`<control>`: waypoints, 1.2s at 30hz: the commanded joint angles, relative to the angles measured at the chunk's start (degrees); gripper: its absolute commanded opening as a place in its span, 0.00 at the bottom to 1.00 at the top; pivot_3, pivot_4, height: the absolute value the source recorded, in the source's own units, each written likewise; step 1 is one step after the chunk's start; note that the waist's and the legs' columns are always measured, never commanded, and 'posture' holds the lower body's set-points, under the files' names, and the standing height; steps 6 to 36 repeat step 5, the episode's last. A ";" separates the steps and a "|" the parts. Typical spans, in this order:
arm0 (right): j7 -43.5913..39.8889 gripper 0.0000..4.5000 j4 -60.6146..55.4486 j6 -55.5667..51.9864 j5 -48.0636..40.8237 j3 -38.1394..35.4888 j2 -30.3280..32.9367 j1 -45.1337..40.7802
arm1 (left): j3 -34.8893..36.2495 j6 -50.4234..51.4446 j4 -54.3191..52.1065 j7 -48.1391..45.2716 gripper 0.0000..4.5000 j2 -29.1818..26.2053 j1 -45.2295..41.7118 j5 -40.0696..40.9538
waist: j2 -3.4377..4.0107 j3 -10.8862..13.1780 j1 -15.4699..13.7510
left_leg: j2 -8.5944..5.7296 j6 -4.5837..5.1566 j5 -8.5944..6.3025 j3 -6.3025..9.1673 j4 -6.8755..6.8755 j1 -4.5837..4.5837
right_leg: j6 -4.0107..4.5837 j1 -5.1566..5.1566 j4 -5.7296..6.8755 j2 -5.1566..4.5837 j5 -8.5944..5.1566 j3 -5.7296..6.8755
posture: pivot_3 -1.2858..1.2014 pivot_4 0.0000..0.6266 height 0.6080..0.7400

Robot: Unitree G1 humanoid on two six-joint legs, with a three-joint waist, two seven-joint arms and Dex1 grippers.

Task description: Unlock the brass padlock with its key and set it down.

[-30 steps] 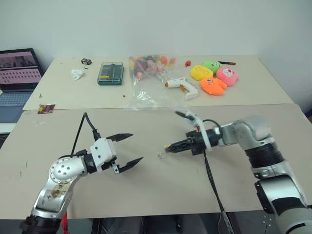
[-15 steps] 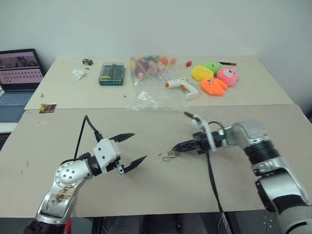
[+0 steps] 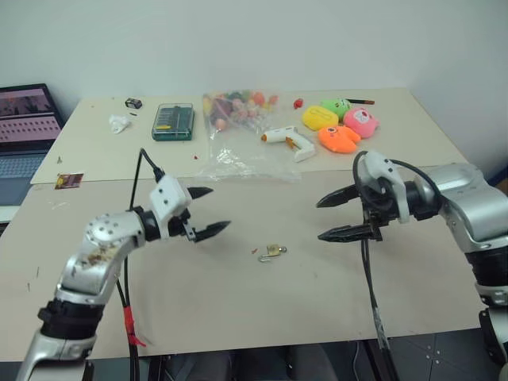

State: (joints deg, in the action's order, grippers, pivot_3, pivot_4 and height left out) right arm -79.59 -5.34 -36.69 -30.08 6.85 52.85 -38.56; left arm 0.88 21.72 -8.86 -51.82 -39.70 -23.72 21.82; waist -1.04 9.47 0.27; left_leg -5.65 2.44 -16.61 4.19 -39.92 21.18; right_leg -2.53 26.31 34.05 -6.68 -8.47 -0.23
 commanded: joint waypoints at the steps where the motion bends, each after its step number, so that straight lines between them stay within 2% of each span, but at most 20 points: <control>1: 2.01 0.99 -3.94 -5.28 -6.19 -8.54 2.17 1.02 | 2.64 2.37 0.54 -0.43 1.00 -0.92 -4.34 2.30 | 0.00 0.00 -0.37 | 0.01 0.01 0.00 0.00 0.00 0.03 | 0.03 0.03 -0.02 0.02 0.02 0.00 | 0.52 0.24 1.00; 5: 6.45 0.99 -5.02 -3.32 -4.03 -10.10 1.32 5.24 | 2.65 4.80 0.02 -0.21 1.00 -0.47 -5.48 2.92 | -0.04 -0.02 -0.74 | 0.04 0.08 -0.14 0.00 -0.01 0.01 | 0.04 -0.03 -0.01 0.08 0.03 -0.03 | 0.52 0.24 1.00; 36: 6.45 0.99 -5.02 -3.32 -4.03 -10.10 1.32 5.24 | 2.65 4.80 0.02 -0.21 1.00 -0.47 -5.48 2.92 | -0.04 -0.02 -0.74 | 0.04 0.08 -0.14 0.00 -0.01 0.01 | 0.04 -0.03 -0.01 0.08 0.03 -0.03 | 0.52 0.24 1.00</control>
